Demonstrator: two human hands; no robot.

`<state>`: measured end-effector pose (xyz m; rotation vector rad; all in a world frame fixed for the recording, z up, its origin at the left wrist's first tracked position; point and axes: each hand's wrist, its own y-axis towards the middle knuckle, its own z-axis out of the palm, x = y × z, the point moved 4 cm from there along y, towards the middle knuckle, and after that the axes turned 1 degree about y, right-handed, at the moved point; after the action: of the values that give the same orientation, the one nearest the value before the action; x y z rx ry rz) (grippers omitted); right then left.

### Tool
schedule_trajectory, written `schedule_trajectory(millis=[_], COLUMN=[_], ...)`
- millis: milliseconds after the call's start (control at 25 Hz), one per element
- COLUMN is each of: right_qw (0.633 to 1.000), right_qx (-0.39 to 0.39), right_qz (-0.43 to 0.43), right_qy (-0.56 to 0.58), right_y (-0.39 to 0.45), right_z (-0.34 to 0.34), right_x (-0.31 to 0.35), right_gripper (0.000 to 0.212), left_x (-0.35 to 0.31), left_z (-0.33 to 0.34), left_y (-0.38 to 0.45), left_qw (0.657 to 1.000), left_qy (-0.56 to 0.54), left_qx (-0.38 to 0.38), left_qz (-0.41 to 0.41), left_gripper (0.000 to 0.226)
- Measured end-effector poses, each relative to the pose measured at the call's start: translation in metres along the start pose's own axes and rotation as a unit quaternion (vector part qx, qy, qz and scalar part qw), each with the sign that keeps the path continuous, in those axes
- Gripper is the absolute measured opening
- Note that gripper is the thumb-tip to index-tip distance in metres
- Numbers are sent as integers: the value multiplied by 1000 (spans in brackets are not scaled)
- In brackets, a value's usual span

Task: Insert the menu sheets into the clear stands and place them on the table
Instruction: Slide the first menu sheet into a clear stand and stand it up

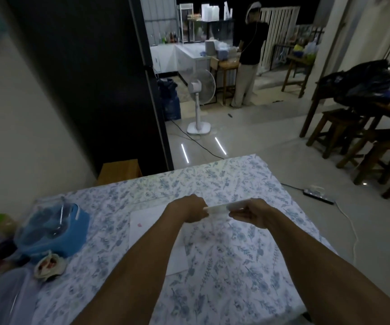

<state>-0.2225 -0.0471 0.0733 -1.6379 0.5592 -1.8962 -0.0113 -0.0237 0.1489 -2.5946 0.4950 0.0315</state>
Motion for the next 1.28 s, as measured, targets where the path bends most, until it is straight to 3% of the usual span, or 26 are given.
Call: schedule_trajectory(millis=[120, 200, 320, 520, 680, 1040, 1280], right_qw=[999, 992, 955, 893, 862, 829, 820], right_qx=[-22, -33, -73, -90, -90, -83, -58], right_qz=[-43, -90, -175, -261, -273, -267, -236], right_qy=[-8, -81, -228, -356, -418, -483, -518], right_y=[9, 22, 46, 73, 87, 95, 96], right_z=[-7, -7, -9, 0, 10, 17, 13], right_x=[11, 18, 28, 47, 62, 67, 72], right_gripper=[23, 23, 26, 21, 27, 27, 34], left_x=[15, 29, 49, 77, 85, 94, 90], left_z=[-21, -32, -46, -56, -57, -64, -71], left_y=[20, 34, 60, 82, 87, 108, 98], left_qw=[999, 998, 996, 977, 959, 963, 954], left_qy=[-30, -45, -52, -21, -22, 42, 57], left_qx=[-8, -24, -51, -190, -261, -230, -280], left_qz=[-17, -29, -56, -100, -107, -131, -95], left_gripper=[42, 39, 37, 44, 56, 72, 97])
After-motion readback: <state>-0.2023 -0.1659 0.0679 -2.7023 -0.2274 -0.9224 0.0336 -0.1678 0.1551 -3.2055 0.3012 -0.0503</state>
